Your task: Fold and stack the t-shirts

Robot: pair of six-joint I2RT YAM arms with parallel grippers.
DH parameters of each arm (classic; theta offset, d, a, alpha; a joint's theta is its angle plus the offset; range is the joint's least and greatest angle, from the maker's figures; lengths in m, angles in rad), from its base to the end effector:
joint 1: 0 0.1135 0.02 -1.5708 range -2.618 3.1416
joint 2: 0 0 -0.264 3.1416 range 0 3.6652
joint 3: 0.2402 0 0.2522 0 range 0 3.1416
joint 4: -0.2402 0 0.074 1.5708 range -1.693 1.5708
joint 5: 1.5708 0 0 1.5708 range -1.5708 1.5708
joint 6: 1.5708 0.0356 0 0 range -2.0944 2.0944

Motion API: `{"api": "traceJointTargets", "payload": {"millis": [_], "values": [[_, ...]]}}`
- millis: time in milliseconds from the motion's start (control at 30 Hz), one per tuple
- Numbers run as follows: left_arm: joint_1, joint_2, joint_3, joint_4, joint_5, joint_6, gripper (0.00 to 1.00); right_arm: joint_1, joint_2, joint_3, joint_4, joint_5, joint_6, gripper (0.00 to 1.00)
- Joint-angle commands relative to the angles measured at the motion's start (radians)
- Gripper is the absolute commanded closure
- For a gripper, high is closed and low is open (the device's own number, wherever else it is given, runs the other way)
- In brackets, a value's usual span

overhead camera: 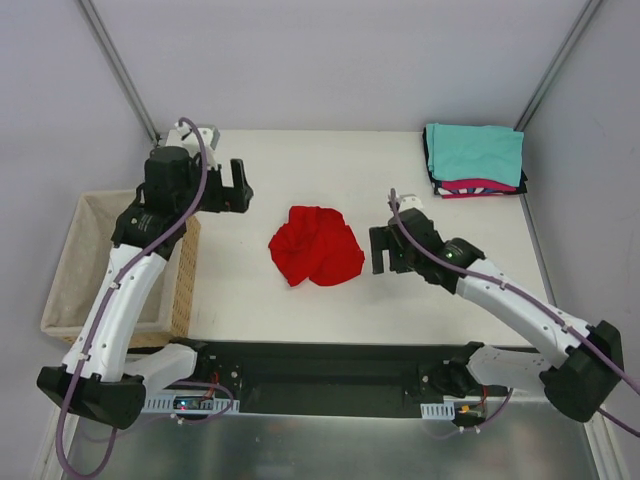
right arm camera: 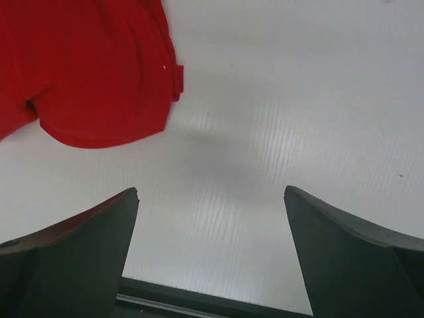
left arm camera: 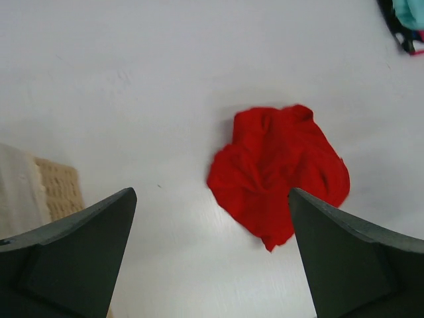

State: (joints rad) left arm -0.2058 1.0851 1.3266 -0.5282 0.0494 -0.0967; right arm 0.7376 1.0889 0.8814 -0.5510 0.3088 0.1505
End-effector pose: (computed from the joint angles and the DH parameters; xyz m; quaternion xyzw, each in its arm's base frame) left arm 0.2202 -0.0478 0.4328 0.0584 0.7986 -0.1098 0.5888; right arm 0.1760 0.1454 0.2815 -0.2045 0.8865 0.0401 0.4132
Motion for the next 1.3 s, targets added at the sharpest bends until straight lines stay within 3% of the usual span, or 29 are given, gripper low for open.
{"api": "traceJointTargets", "payload": {"millis": [0, 133, 300, 533, 633, 933, 1267], "values": [[-0.068, 0.013, -0.134, -0.038, 0.119, -0.101, 0.01, 0.005, 0.117, 0.168, 0.014, 0.018, -0.061, 0.03], [-0.164, -0.014, -0.225, -0.047, 0.006, -0.147, 0.01, 0.006, 0.297, 0.358, 0.000, -0.022, -0.094, 0.03], [-0.175, -0.039, -0.317, -0.069, 0.000, -0.161, 0.01, 0.005, 0.604, 0.673, -0.064, -0.098, -0.106, 0.03], [-0.176, -0.093, -0.403, -0.067, -0.045, -0.144, 0.01, 0.005, 0.903, 0.980, -0.101, -0.188, -0.060, 0.01], [-0.176, -0.100, -0.426, -0.053, -0.075, -0.155, 0.01, 0.005, 0.989, 1.086, -0.128, -0.217, -0.043, 0.12], [-0.176, -0.093, -0.429, -0.047, -0.098, -0.147, 0.01, 0.008, 1.079, 1.191, -0.162, -0.252, -0.014, 0.41], [-0.176, -0.099, -0.437, -0.049, -0.117, -0.159, 0.01, 0.045, 1.069, 1.081, -0.121, -0.261, 0.012, 0.45]]}}
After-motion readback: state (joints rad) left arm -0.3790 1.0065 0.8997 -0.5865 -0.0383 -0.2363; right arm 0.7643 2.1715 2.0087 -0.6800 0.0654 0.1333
